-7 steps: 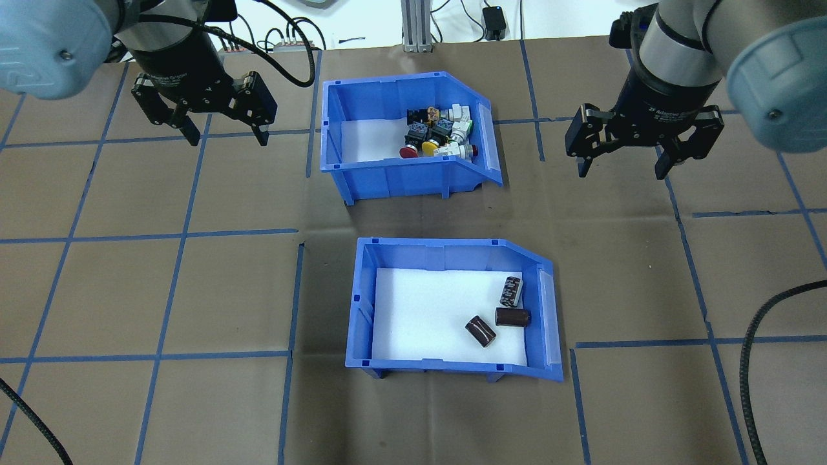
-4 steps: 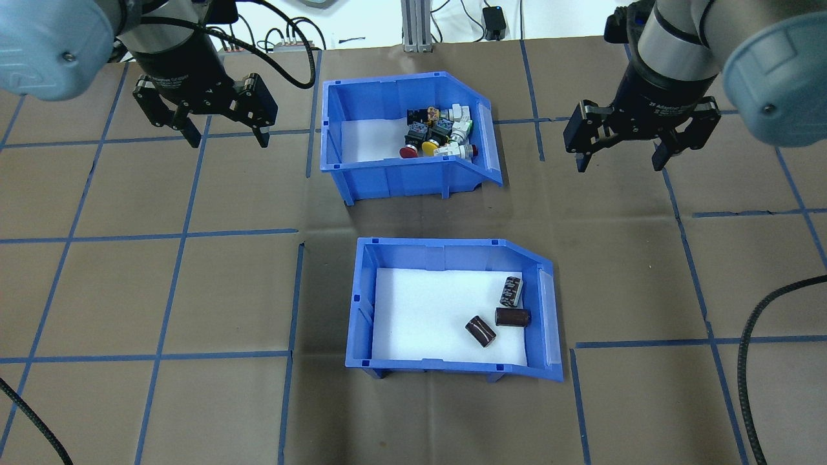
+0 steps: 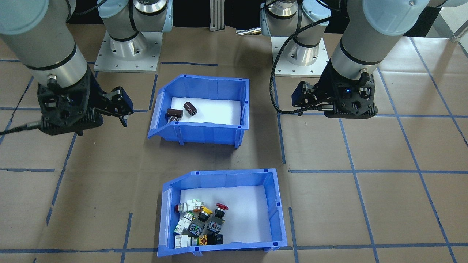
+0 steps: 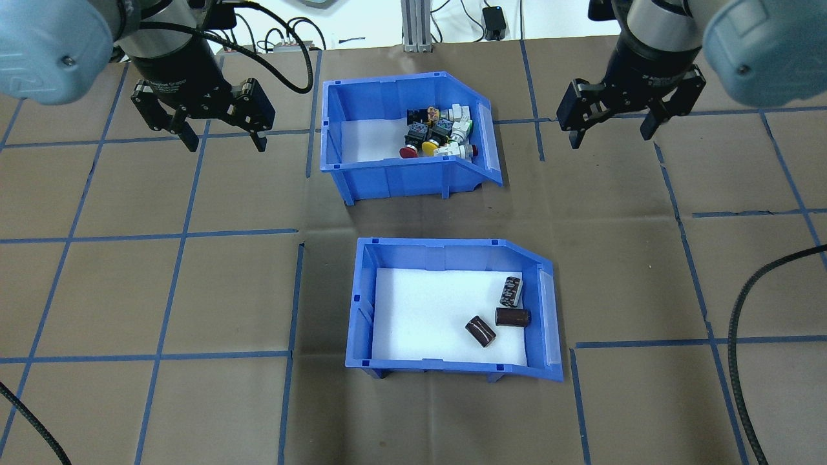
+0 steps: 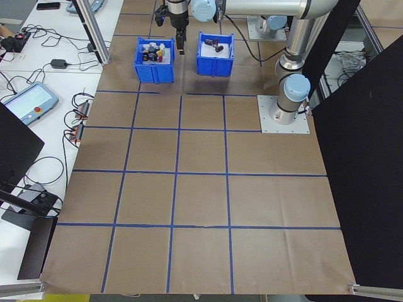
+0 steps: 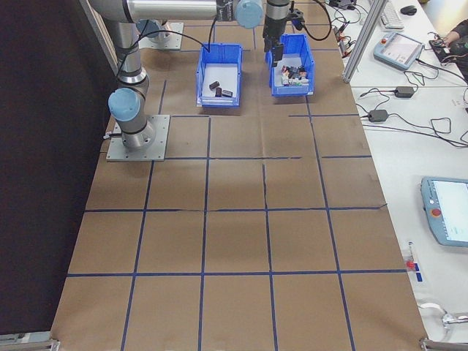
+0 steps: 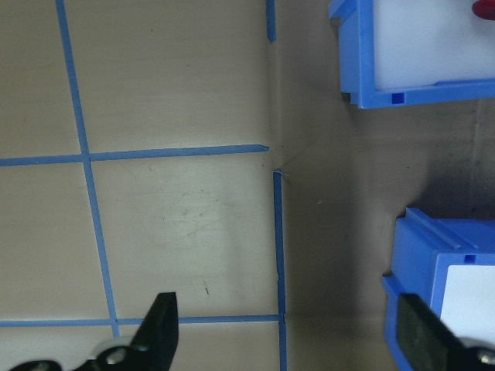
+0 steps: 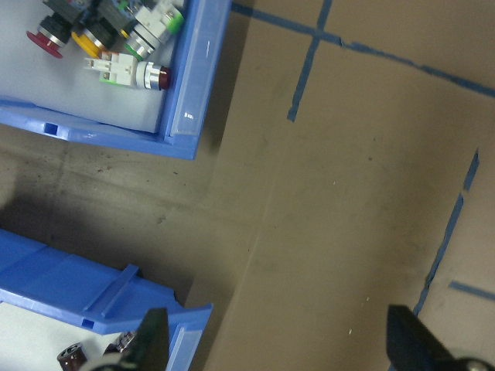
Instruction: Place battery box in front
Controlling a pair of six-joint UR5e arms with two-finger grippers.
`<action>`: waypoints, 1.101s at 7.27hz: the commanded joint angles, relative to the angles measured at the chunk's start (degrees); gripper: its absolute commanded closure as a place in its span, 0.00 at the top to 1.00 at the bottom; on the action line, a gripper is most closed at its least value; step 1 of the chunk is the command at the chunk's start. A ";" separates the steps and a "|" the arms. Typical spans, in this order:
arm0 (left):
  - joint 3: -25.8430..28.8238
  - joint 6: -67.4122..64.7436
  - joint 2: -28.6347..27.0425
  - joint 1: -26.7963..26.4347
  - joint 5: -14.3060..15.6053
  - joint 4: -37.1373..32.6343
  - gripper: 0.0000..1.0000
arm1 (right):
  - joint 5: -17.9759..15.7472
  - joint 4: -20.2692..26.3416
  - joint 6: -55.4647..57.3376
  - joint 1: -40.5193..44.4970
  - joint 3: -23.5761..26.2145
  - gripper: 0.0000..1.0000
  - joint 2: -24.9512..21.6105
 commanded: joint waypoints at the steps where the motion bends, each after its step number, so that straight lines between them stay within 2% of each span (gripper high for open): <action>1: -2.70 -18.03 1.92 -0.46 0.55 -0.16 1.00 | 0.23 1.41 -8.70 4.14 -11.92 1.00 9.15; 3: -7.96 -37.47 5.43 -0.99 0.38 -0.51 1.00 | -0.47 2.30 -14.31 10.64 -17.05 1.00 14.44; 4: -11.73 -43.85 7.62 -1.51 -0.58 -0.16 1.00 | -0.47 2.21 -20.87 13.45 -17.07 1.00 15.68; 6: -19.12 -61.29 12.72 -4.66 -11.16 0.36 1.00 | 0.23 1.60 -31.16 18.55 -14.45 1.00 16.74; 8: -22.66 -78.62 14.50 -11.50 -11.49 0.54 1.00 | -0.47 -0.33 -40.74 20.94 -12.77 1.00 16.92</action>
